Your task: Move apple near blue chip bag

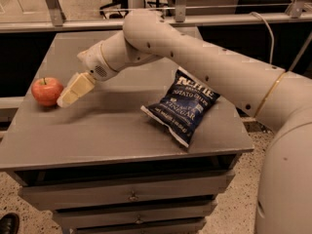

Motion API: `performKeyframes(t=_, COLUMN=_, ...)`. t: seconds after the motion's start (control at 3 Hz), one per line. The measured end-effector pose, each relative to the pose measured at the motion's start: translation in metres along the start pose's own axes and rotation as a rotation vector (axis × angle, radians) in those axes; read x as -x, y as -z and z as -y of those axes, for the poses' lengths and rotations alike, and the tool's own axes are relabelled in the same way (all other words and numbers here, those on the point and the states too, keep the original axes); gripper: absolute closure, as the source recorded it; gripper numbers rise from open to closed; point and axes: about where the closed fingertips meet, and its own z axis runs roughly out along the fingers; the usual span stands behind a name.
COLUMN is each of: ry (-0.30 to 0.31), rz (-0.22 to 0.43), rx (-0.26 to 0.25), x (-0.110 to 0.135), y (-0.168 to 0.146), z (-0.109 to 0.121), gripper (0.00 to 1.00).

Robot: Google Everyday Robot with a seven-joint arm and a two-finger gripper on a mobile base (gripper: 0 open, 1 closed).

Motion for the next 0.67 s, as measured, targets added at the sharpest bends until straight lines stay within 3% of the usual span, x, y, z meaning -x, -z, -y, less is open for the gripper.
performKeyframes(t=0.33, ry=-0.027, rz=0.041, rx=0.075, x=0.013, y=-0.042, z=-0.008, gripper=0.0)
performKeyframes(t=0.67, ry=-0.047, rz=0.056, rx=0.117, x=0.017, y=-0.063, z=-0.015, gripper=0.0)
